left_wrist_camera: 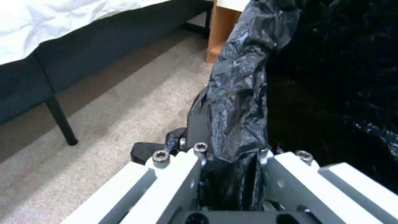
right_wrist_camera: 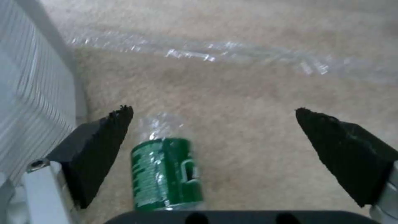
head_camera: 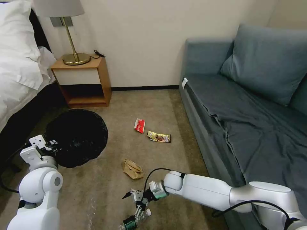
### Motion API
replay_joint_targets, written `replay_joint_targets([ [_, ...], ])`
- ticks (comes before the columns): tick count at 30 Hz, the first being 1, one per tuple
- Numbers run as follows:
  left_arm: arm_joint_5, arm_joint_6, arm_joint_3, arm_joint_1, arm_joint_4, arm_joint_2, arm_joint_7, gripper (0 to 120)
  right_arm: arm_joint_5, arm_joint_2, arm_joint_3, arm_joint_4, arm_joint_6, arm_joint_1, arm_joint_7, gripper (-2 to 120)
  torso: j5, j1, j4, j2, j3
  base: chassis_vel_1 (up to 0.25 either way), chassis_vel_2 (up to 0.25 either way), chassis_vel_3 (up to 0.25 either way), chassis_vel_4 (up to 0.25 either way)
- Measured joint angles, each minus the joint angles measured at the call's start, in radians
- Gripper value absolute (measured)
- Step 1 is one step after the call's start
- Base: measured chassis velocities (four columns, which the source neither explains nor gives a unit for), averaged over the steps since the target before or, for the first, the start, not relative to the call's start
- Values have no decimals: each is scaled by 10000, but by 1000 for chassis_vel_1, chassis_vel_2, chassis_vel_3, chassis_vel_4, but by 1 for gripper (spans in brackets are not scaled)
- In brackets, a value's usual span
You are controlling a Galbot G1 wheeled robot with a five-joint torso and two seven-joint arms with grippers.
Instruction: Pick up the trash bin, then pick up the garbage on the floor and place it into the trash bin.
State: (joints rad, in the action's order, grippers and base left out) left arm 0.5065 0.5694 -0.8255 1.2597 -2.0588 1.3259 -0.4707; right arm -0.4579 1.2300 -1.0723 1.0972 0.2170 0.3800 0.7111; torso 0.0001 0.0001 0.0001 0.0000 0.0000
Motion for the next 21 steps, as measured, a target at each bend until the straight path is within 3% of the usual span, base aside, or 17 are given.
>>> replay_joint_targets([
  [21, -62, 76, 50, 194, -497, 211, -124, 2, 1667, 607, 377, -1643, 642, 745, 313, 100, 0, -1, -1, 0, 0, 0, 0, 0, 0],
])
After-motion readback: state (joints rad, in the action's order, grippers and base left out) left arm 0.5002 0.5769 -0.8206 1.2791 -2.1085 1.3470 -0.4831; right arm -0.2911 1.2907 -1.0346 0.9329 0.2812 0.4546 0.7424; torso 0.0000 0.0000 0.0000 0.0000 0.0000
